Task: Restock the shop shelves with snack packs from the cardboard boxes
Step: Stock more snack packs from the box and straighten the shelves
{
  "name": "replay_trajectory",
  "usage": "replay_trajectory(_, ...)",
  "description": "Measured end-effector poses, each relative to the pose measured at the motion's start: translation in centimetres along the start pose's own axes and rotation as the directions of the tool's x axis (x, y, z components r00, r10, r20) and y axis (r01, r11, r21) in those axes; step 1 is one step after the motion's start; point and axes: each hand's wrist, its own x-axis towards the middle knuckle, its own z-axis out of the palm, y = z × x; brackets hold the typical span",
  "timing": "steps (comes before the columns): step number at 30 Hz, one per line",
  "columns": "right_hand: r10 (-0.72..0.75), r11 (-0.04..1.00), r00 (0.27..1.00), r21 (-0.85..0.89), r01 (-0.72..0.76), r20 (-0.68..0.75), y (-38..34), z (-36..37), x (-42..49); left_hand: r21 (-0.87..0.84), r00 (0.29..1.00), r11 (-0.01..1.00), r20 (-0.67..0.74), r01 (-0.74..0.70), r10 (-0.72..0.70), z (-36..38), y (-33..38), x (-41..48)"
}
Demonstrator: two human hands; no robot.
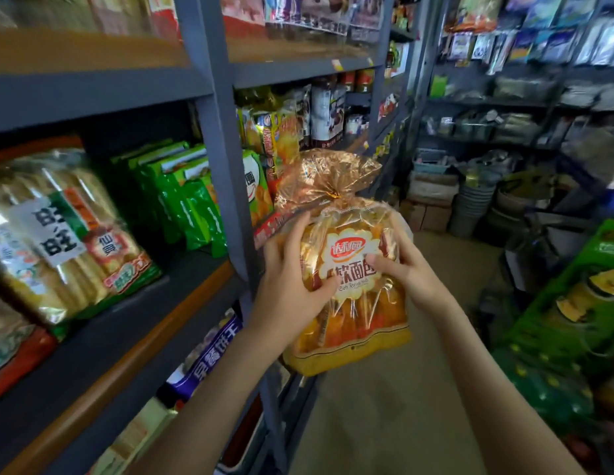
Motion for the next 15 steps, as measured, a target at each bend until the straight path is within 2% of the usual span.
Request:
replay_trajectory(8,-0.038,0.991,0.999,0.128,0.034,0.026,2.5,-9.0,11.0,0.072,0.995,0.995,-0.071,0.07,-0.065,7.0,-0.1,11.0)
replay_trajectory(15,-0.148,0.985,0.981,0.107,0.135,0.122,1.1,-14.5,20.5,0.091,0.972,0.991,-0.219,0.102,-0.08,10.6,-0.1,19.0)
